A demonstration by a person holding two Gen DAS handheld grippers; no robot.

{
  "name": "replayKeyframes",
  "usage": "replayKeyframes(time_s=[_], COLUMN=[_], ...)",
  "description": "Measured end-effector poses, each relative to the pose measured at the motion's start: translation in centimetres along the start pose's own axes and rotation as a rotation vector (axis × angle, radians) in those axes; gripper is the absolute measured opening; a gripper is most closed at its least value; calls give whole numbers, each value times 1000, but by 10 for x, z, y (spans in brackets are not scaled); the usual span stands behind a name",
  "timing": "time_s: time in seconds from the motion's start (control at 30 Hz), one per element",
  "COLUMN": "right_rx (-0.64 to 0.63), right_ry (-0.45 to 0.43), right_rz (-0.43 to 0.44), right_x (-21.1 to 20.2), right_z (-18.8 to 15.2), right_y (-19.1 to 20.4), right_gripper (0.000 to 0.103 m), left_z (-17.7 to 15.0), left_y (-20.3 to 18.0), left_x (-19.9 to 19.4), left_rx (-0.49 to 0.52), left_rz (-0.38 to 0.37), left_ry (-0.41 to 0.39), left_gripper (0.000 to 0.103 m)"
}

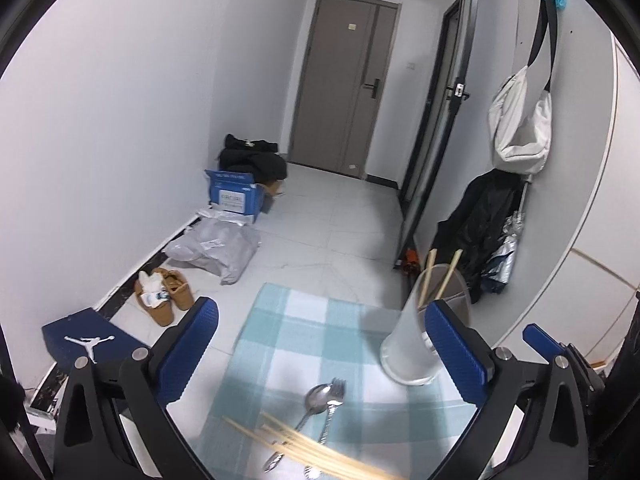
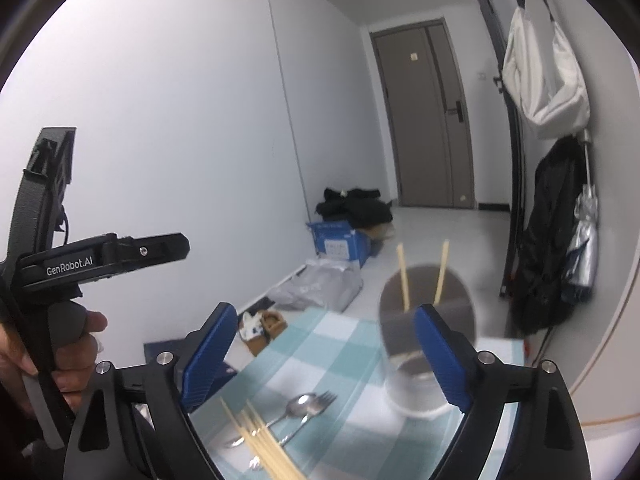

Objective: Organize utensils
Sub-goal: 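Lower the right tool onto the remaining chopsticks and close on them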

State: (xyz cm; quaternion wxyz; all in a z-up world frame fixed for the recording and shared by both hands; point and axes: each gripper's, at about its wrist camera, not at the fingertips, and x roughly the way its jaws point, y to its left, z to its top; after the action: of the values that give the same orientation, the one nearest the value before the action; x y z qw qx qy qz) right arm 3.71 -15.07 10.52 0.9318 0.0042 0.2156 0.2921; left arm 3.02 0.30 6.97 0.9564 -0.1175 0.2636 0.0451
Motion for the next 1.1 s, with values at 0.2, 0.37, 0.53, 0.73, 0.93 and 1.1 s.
replayKeyframes(time_s=[0.2, 0.37, 0.53, 0.73, 0.93, 1.1], right_rx=[8, -40, -89, -166, -192, -221], right_ry=[109, 238, 370, 515, 667, 741], right_rz=[35, 69, 113, 152, 186, 221], right_x=[22, 50, 86, 140, 192, 217], right_z=[-26, -51, -70, -88, -105, -113], right_y=[10, 24, 40, 61, 77, 89], right_gripper=[96, 96, 95, 84, 57, 35], left_z=[-28, -41, -42, -42, -45, -47], left_y=[29, 60, 90, 111, 124, 136], left_x=[15, 37, 48, 49, 50, 53], left_rx=[-59, -141, -224, -277, -291, -341], left_rz=[28, 13, 17, 15, 31, 9], left_ry=[55, 136, 172, 176, 196, 224], left_gripper=[101, 101, 101, 101, 101, 101])
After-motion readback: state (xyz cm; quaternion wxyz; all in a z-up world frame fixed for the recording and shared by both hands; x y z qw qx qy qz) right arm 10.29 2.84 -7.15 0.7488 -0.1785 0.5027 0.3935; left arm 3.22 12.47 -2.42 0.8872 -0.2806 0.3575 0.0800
